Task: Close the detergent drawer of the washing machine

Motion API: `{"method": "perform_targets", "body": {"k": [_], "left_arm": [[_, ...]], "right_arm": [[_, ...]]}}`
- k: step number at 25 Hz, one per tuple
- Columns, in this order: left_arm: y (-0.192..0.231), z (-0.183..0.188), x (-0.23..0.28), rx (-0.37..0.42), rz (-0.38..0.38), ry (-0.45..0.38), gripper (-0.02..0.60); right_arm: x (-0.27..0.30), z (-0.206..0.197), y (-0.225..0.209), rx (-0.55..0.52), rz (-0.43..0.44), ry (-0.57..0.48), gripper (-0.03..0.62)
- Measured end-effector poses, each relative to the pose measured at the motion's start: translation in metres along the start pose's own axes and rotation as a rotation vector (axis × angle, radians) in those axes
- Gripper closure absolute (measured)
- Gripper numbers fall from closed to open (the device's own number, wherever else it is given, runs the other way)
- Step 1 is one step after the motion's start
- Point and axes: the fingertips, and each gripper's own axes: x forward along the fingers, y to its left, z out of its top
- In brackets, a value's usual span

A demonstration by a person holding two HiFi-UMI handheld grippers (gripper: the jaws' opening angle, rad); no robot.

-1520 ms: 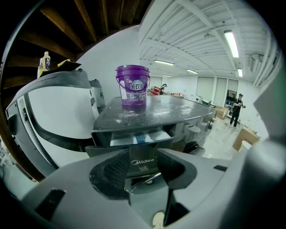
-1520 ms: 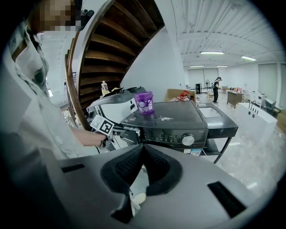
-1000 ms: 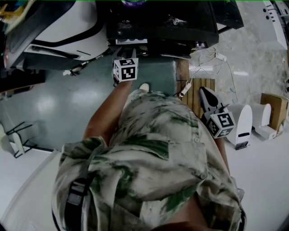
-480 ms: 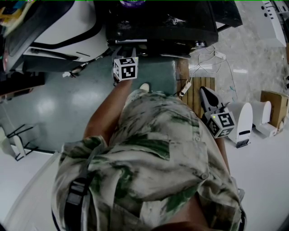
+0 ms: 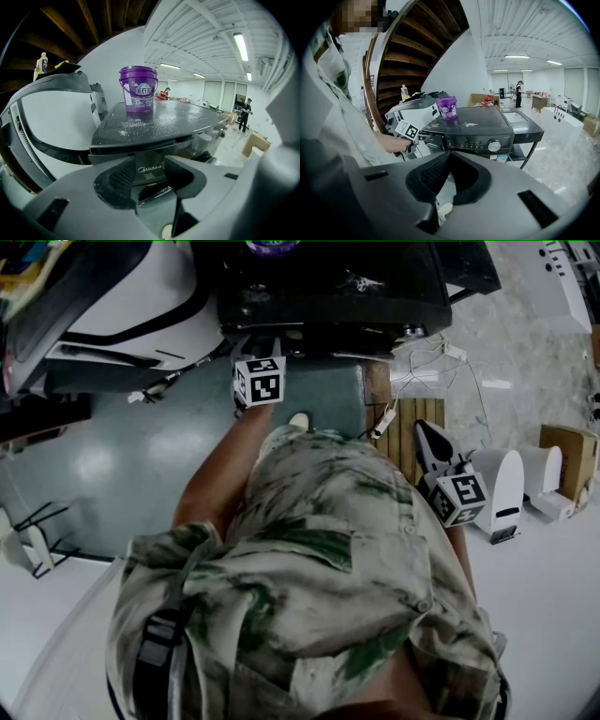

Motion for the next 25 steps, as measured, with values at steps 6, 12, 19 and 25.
{"method": "perform_targets", "body": {"k": [6, 12, 19, 25], "left_arm": [[0.0, 0.0, 0.004, -0.004, -0.003, -0.003, 0.376], [0.001, 0.003, 0.007, -0.004, -0.005, -0.004, 0.376], [0.002, 0.004, 0.01, -0.002, -0.002, -0.003, 0.376], [0.004, 0.006, 0.012, -0.006, 0.003, 0.001, 0.379]], "right_arm": [[0.003, 0.001, -0.002, 0.002, -0.006, -0.002, 0.572], [0.007, 0.003, -0.001, 0.004, -0.007, 0.002, 0.572], [0.012, 0.005, -0.003, 0.008, -0.01, 0.004, 0.572], [0.018, 0.006, -0.003, 0.012, -0.006, 0.009, 0.572]]}}
